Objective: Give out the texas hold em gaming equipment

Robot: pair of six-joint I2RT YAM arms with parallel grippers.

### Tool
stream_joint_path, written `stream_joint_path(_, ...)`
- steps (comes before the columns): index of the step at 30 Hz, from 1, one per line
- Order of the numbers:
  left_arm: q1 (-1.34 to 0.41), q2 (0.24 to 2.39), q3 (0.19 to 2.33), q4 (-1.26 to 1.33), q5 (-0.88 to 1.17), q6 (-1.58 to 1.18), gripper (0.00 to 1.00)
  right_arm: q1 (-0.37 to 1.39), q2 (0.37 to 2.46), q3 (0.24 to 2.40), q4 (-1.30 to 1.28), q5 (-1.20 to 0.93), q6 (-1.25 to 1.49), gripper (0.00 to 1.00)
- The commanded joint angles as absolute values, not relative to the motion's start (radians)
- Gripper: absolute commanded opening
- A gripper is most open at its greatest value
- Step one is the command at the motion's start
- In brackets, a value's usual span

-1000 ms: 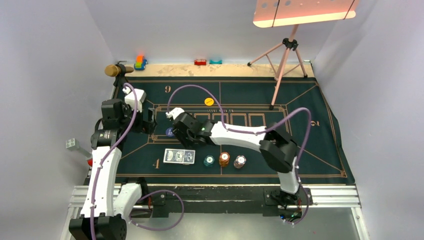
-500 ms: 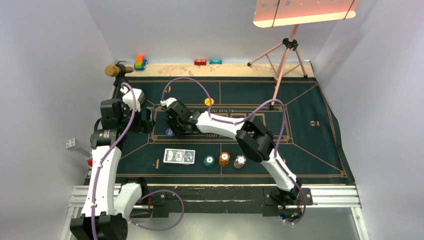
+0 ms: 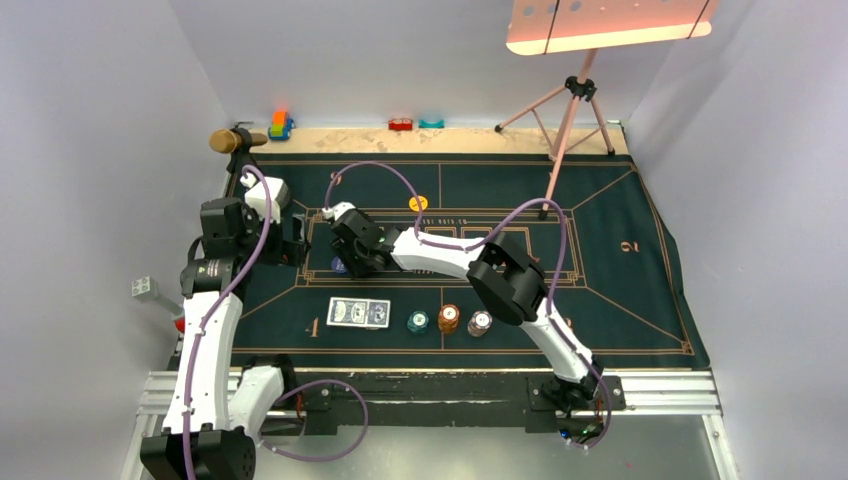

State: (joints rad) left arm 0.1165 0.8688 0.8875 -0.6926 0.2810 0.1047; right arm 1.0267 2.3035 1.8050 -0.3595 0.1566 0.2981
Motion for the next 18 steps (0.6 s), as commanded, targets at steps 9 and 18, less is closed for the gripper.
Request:
stream_joint_path(9,0.124,0.867,0.893,-0.662,0.316,0.094,1.00,1.027,2.214,1.751,-0.377,0.139,0.277,0.82)
stream_joint_path(18,0.124,0.871,0.894,-0.663,0.316,0.097,1.00,1.026,1.996,1.643,-0.366,0.163,0.240,0.91)
